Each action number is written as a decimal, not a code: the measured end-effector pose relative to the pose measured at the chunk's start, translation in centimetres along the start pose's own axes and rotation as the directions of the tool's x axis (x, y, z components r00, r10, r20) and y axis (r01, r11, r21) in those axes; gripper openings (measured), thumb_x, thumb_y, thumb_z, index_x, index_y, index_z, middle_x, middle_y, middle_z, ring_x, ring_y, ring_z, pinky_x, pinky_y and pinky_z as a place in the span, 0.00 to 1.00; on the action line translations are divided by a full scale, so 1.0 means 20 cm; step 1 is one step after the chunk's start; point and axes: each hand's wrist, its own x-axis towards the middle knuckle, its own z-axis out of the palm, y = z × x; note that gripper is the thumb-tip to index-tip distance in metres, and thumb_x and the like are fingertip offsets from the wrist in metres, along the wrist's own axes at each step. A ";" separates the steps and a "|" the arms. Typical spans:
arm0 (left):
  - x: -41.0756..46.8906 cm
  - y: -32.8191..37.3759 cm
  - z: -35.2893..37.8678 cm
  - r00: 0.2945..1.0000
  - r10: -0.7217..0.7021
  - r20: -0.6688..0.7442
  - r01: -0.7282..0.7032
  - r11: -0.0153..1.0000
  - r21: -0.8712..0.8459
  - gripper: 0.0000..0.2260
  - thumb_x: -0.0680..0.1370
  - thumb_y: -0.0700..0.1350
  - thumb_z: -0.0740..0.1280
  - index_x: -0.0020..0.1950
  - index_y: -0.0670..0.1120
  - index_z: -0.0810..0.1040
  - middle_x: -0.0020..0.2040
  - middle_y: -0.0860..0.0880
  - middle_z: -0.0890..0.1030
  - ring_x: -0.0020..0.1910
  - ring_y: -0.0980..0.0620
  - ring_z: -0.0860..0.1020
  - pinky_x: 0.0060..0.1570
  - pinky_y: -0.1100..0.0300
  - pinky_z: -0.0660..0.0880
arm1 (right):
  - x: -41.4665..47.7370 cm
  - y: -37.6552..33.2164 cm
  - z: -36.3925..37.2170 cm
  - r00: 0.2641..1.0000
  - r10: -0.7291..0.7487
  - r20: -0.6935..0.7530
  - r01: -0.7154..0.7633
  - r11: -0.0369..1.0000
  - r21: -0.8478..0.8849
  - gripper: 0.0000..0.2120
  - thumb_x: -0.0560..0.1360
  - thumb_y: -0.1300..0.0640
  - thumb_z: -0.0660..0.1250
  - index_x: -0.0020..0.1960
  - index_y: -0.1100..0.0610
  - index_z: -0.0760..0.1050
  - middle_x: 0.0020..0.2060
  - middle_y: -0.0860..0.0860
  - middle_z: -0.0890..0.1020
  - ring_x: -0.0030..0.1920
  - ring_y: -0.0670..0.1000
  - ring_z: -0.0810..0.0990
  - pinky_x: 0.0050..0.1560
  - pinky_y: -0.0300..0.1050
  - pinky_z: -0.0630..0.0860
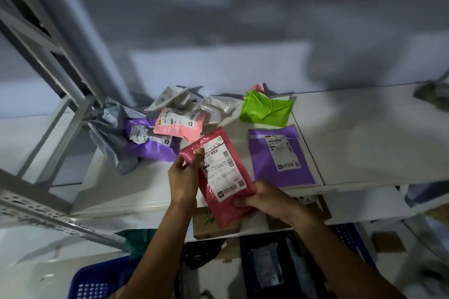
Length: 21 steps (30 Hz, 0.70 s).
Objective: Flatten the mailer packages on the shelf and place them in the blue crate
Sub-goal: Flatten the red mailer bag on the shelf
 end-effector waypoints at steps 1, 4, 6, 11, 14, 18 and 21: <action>-0.01 -0.03 0.00 0.997 -0.044 0.070 0.040 0.998 0.054 0.11 0.77 0.48 0.74 0.53 0.43 0.80 0.43 0.47 0.87 0.40 0.47 0.86 0.40 0.54 0.81 | 0.00 -0.01 0.00 1.000 -0.005 -0.023 0.006 1.000 0.022 0.14 0.75 0.61 0.74 0.60 0.53 0.82 0.53 0.49 0.87 0.54 0.49 0.85 0.56 0.43 0.81; -0.08 -0.16 0.00 0.970 -0.108 0.219 0.063 0.977 0.205 0.10 0.79 0.45 0.71 0.59 0.44 0.80 0.52 0.46 0.87 0.48 0.46 0.86 0.49 0.49 0.83 | 0.00 -0.03 0.00 0.994 -0.029 -0.102 0.035 0.998 0.058 0.08 0.77 0.53 0.71 0.56 0.47 0.81 0.50 0.45 0.87 0.52 0.44 0.85 0.56 0.40 0.81; -0.08 -0.23 -0.01 0.977 -0.078 0.201 0.017 0.957 0.290 0.11 0.80 0.45 0.69 0.62 0.45 0.81 0.54 0.47 0.86 0.50 0.48 0.86 0.53 0.47 0.83 | 0.00 -0.04 0.00 0.989 -0.015 -0.149 0.025 0.998 0.066 0.04 0.80 0.48 0.68 0.51 0.47 0.79 0.44 0.42 0.87 0.44 0.39 0.85 0.45 0.32 0.80; 0.03 -0.34 -0.02 0.991 0.004 0.136 -0.089 0.773 0.628 0.19 0.79 0.50 0.70 0.67 0.45 0.72 0.60 0.45 0.82 0.52 0.46 0.82 0.53 0.47 0.82 | 0.07 0.05 0.00 0.947 0.014 -0.320 -0.023 0.999 -0.023 0.11 0.79 0.51 0.68 0.61 0.51 0.77 0.52 0.47 0.85 0.50 0.47 0.84 0.54 0.48 0.82; 0.05 -0.41 -0.03 0.945 0.252 0.211 -0.313 0.503 0.805 0.25 0.79 0.51 0.67 0.73 0.47 0.65 0.65 0.44 0.74 0.60 0.45 0.76 0.58 0.45 0.78 | 0.12 0.10 0.01 0.912 0.044 -0.408 -0.091 0.991 -0.097 0.11 0.77 0.52 0.68 0.59 0.50 0.76 0.53 0.48 0.84 0.50 0.47 0.84 0.56 0.54 0.81; 0.12 -0.52 -0.03 0.770 0.305 0.561 -0.619 0.140 0.773 0.27 0.83 0.57 0.49 0.77 0.45 0.66 0.77 0.43 0.67 0.75 0.43 0.66 0.72 0.46 0.68 | 0.15 0.10 0.08 0.927 0.024 -0.373 -0.056 0.995 -0.077 0.13 0.81 0.51 0.63 0.65 0.45 0.70 0.52 0.43 0.82 0.48 0.45 0.84 0.50 0.47 0.83; 0.27 -0.64 -0.10 0.718 0.105 0.688 -0.669 -0.166 0.724 0.37 0.82 0.61 0.31 0.81 0.44 0.60 0.82 0.42 0.53 0.82 0.43 0.46 0.78 0.44 0.56 | 0.16 0.09 0.09 0.922 -0.082 -0.379 0.029 0.989 -0.143 0.17 0.83 0.53 0.61 0.71 0.46 0.66 0.51 0.41 0.80 0.44 0.43 0.84 0.40 0.35 0.80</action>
